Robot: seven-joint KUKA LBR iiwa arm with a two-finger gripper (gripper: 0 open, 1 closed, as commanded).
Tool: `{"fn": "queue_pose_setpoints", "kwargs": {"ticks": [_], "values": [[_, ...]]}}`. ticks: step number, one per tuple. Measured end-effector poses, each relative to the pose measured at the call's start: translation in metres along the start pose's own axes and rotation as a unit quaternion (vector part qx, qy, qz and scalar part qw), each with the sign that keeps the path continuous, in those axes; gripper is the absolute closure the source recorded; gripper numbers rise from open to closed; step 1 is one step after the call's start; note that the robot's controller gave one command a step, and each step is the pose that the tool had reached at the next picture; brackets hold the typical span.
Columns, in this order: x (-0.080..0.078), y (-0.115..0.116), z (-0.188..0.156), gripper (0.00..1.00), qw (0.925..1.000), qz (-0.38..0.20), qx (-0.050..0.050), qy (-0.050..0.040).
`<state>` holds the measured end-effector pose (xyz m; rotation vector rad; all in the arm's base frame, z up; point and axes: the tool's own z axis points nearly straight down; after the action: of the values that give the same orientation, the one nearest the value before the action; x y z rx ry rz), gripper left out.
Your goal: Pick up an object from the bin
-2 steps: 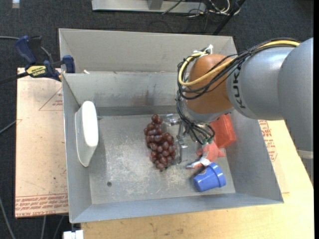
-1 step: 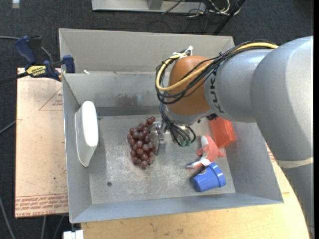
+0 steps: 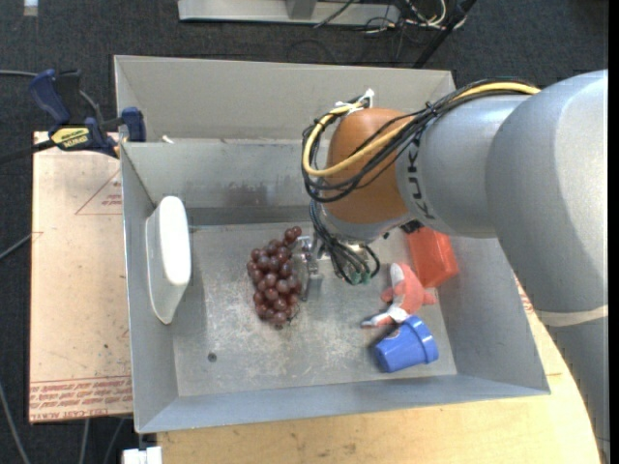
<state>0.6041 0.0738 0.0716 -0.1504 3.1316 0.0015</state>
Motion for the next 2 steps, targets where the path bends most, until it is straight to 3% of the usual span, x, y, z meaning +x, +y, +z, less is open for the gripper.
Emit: {"fn": "queue_pose_setpoints", "kwargs": {"ticks": [1, 2], "values": [[-0.003, -0.002, -0.045, 1.0, 1.0, -0.003, 0.0, 0.0037], [0.006, 0.037, -0.189, 0.0, 0.9996, -0.027, 0.0, 0.0]]}}
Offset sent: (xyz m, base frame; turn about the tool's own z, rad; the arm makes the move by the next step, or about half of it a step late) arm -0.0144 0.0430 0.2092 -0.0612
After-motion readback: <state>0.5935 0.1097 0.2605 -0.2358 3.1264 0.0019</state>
